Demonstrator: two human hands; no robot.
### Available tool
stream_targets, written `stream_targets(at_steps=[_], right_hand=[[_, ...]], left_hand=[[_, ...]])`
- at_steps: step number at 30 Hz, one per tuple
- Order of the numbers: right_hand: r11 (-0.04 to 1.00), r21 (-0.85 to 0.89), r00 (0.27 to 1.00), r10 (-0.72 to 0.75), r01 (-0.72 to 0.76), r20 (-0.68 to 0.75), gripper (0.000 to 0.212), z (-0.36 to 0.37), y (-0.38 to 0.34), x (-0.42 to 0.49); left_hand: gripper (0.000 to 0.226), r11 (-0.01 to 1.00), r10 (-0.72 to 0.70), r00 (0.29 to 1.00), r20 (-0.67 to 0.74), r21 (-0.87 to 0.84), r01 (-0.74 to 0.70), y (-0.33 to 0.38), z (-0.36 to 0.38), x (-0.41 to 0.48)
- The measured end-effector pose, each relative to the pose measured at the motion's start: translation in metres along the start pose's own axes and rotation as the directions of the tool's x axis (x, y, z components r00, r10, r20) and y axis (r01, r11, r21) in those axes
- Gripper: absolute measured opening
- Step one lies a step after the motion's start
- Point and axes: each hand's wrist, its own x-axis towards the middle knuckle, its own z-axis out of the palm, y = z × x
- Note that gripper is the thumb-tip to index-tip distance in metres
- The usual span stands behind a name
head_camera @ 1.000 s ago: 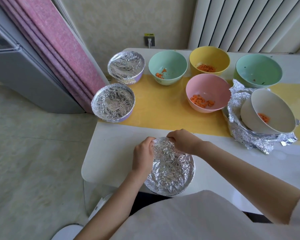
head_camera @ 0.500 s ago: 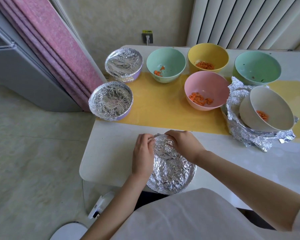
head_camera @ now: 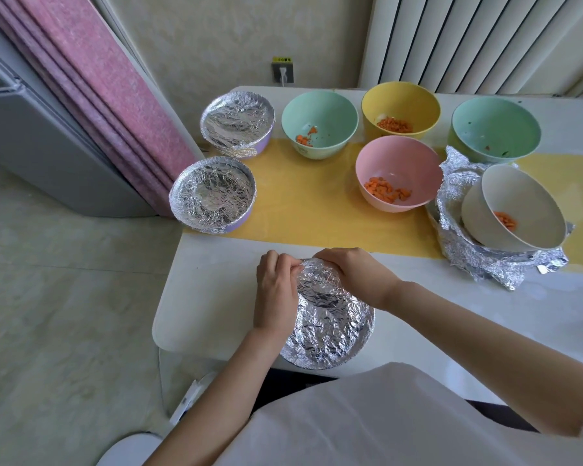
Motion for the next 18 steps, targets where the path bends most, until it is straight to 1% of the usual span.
stream_targets(at_steps=[3, 6, 9, 14, 17, 18], right_hand=[[0.998, -0.065, 0.999, -0.009, 0.011, 0.035, 0.03, -0.001, -0.004, 0.001], [0.999, -0.036, 0.999, -0.031, 0.032, 0.012, 0.037, 0.0, -0.01, 0.001], [0.997, -0.042, 0.998, -0.063, 0.064, 0.013, 0.048, 0.005, -0.007, 0.001], [0.998, -0.065, 0.999, -0.02, 0.018, -0.037, 0.063, 0.007, -0.007, -0.004], [0.997, -0.072, 0.998, -0.009, 0.004, -0.062, 0.066, 0.009, -0.01, -0.007], [0.997, -0.071, 0.998, -0.008, 0.004, -0.066, 0.065, 0.01, -0.01, -0.009]], left_hand=[[0.005, 1.0, 0.004, 1.0, -0.005, -0.016, -0.004, 0.0, 0.0, 0.001], [0.005, 1.0, 0.027, 1.0, 0.005, -0.002, -0.027, 0.001, -0.002, 0.003], [0.005, 0.999, 0.043, 0.999, 0.018, 0.005, -0.043, 0.003, -0.002, 0.003], [0.002, 0.999, 0.039, 0.998, 0.044, -0.025, -0.038, 0.004, -0.003, 0.002], [0.015, 0.999, 0.011, 0.999, 0.047, -0.044, -0.009, 0.007, -0.006, 0.002], [0.015, 0.998, 0.001, 0.999, 0.035, -0.059, 0.001, 0.007, -0.007, 0.0]])
